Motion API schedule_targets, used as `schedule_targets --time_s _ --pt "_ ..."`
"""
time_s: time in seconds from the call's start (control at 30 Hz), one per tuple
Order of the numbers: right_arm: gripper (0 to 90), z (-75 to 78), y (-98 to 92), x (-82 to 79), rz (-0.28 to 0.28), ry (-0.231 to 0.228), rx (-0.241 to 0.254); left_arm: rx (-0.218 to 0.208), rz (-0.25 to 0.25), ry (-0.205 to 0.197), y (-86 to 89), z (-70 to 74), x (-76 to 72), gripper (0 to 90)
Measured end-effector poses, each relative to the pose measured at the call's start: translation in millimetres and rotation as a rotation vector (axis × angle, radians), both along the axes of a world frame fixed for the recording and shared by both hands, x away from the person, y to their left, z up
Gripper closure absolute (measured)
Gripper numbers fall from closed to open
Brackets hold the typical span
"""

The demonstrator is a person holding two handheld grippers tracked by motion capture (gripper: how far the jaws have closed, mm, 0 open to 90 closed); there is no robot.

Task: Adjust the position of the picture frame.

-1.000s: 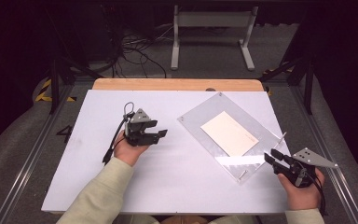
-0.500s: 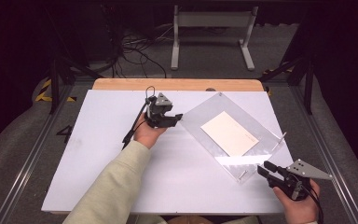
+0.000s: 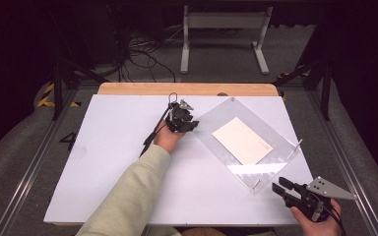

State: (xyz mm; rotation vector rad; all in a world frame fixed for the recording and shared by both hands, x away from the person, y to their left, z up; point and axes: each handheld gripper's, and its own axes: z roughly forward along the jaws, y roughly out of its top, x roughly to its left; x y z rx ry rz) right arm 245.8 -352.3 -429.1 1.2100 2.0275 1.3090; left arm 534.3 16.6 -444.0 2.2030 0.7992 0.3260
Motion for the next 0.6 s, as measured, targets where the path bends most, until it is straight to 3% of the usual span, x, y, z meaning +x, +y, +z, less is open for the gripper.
schedule_targets --time_s 0.07,0.23,0.43,0.6 --pt "61.5 -0.5 -0.3 -1.0 -0.001 0.002 0.004 0.023 -0.015 -0.012 -3.1 -5.2 0.6 68.7" --pt "61.2 -0.8 -0.1 -3.0 0.0 0.006 0.01 0.024 -0.013 -0.022 0.3 -7.4 3.0 82.7" --pt "60.5 -0.5 1.7 -3.4 0.007 0.004 0.008 0.09 -0.027 -0.051 -3.1 -4.8 -3.8 83.8" --pt "59.9 0.3 0.3 -4.6 0.0 0.0 0.009 0.141 -0.087 -0.052 4.9 -1.7 -19.2 83.8"
